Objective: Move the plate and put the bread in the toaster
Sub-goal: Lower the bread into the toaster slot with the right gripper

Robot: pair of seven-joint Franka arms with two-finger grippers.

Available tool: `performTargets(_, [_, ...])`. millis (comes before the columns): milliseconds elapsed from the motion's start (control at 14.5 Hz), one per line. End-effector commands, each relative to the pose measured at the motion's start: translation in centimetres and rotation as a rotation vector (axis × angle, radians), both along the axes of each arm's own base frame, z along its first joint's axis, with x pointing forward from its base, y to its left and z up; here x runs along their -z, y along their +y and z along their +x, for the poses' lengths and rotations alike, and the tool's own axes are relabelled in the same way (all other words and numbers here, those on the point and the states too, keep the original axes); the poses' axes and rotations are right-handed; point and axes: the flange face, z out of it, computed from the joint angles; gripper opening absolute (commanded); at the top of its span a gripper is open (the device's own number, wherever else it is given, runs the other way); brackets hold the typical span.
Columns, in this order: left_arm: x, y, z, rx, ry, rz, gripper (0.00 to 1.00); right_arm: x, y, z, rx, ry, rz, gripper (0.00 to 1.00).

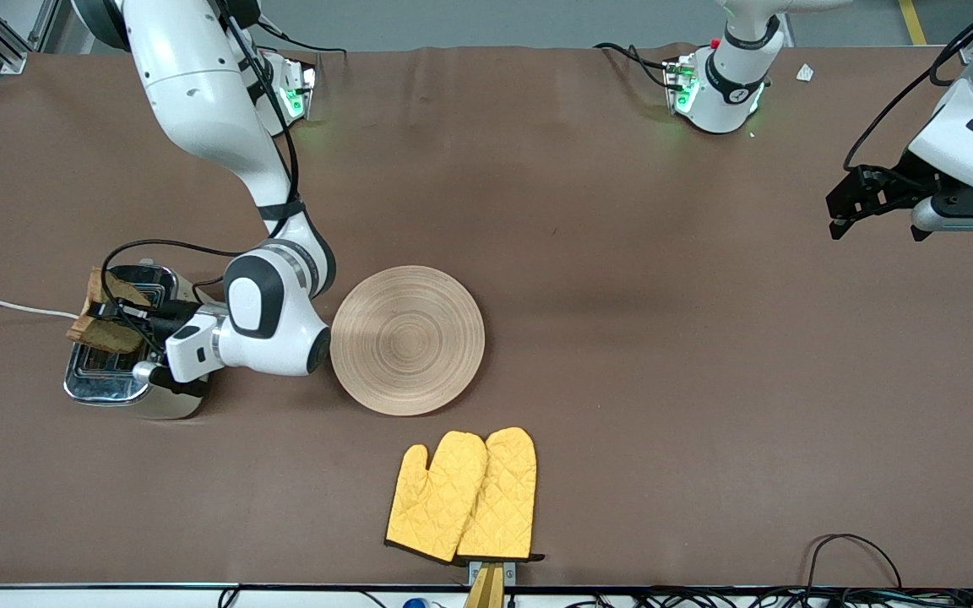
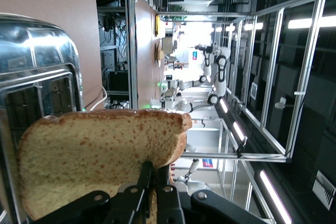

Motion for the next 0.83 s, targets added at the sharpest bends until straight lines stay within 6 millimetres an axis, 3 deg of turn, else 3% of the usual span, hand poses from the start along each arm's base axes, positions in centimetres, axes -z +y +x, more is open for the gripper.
performTargets(0, [-0.2, 0.1, 0.3, -0.014, -0.006, -0.016, 1.0, 2.2, -0.5, -0.8, -0.06, -0.007, -0.036, 0.04])
performTargets(69, [-0.1, 0.1, 0.4, -0.013, -0.004, -0.016, 1.0, 2.9, -0.5, -0.8, -0.065, -0.02, -0.036, 0.21])
performTargets(138, [-0.1, 0.1, 0.4, -0.011, -0.004, -0.016, 1.0, 2.9, -0.4, -0.5, -0.071, -0.026, -0.034, 0.64])
performTargets(207, [-0.1, 0.2, 0.4, -0.011, -0.004, -0.016, 1.0, 2.6, -0.2, -0.2, -0.083, -0.037, -0.02, 0.87])
performTargets(276, [-0.3, 0.1, 0.4, -0.009, -0.009, -0.016, 1.0, 2.1, 0.2, 0.1, -0.09, -0.052, -0.008, 0.98])
performTargets(483, [-0.4, 0.1, 0.6, -0.008, -0.012, -0.016, 1.0, -1.4, 1.9, 1.5, -0.091, -0.118, 0.057, 1.0])
performTargets(759, [-0.3, 0.2, 0.6, -0.005, -0.01, -0.018, 1.0, -9.7, 3.6, 1.8, -0.012, -0.166, 0.328, 1.0])
